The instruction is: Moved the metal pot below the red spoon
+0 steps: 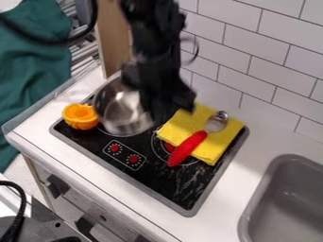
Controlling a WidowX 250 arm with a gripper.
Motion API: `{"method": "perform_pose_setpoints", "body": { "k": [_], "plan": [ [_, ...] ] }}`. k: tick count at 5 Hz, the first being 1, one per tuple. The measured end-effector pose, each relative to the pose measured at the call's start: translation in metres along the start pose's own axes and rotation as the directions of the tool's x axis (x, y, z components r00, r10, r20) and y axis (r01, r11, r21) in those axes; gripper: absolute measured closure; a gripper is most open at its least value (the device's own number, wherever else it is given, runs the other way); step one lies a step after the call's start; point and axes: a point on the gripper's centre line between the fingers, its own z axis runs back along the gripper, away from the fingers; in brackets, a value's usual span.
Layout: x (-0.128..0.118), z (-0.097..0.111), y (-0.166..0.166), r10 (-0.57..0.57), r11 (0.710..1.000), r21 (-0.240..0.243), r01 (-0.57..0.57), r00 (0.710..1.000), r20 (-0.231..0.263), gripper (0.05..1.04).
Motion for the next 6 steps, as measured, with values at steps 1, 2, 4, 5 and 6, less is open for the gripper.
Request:
{"method": "perform_pose_setpoints", "body": {
  "k": [1,2,4,5,6],
  "plan": [
    [-0.021,-0.017,-0.009,-0.038,0.998,-0.057,0.037,0.999,-0.017,1.025],
    [-0.033,-0.033,-0.013,-0.030,0.997,-0.076,0.026,0.998,-0.049,1.025],
    [-0.044,-0.057,-0.020,-0.065,0.991,-0.119,0.055,0.994,-0.083,1.025],
    [-0.047,-0.066,-0.026,-0.118,0.985,-0.136,0.105,0.989,-0.090,1.025],
    [-0.043,-0.072,-0.029,-0.179,0.973,-0.159,0.169,0.982,-0.051,1.025]
  ]
}}
